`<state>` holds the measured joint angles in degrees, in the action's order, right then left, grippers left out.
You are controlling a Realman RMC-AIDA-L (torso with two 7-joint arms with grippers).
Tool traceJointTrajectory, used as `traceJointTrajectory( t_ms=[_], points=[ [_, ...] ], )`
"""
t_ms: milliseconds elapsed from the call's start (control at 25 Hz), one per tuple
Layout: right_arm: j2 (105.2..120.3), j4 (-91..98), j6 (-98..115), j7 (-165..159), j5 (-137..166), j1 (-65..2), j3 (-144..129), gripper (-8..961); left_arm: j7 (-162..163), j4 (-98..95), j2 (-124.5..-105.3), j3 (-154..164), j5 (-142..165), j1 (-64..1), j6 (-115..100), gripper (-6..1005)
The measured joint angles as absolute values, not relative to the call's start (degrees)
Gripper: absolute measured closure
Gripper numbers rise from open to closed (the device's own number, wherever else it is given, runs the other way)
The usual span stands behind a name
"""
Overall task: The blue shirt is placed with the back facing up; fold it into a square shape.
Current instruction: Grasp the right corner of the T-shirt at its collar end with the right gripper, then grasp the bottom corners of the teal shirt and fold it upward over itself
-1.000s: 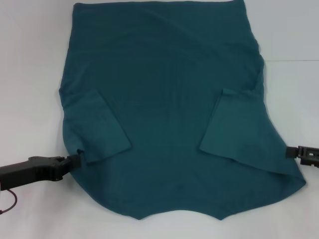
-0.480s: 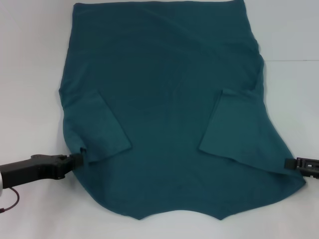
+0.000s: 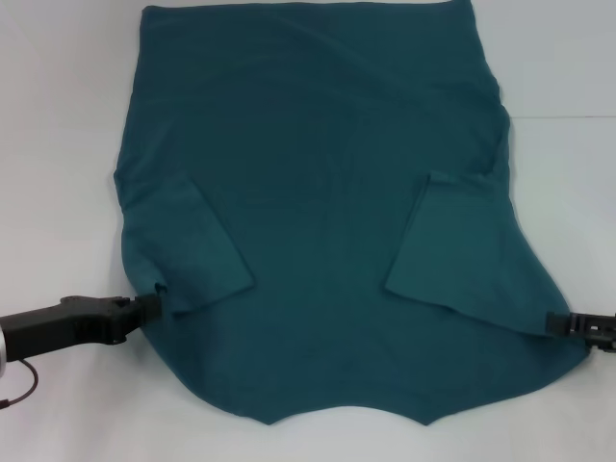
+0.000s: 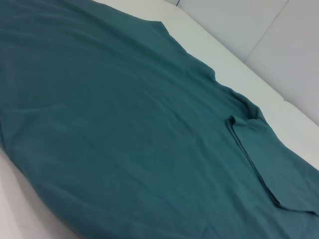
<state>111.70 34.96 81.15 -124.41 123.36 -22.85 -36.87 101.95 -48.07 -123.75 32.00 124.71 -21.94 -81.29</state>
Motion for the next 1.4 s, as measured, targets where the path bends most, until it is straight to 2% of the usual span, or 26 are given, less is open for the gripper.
traceJointTrajectory(
  t_ms=[200,960,1400],
  points=[
    [111.77,34.9,81.0,-124.6,125.2,-23.1,-36.8,127,101.8,-48.1,-123.75,31.9,124.7,-21.9,-81.3,979],
    [112.87,33.8,80.6,-118.4,125.2,-22.6,-32.8,914,102.0,-48.0,-123.8,31.6,124.6,-21.1,-81.3,980],
    [113.47,31.9,84.6,-109.2,125.1,-21.5,-29.4,913,101.5,-48.2,-123.52,28.0,124.0,-18.9,-85.7,980]
  ],
)
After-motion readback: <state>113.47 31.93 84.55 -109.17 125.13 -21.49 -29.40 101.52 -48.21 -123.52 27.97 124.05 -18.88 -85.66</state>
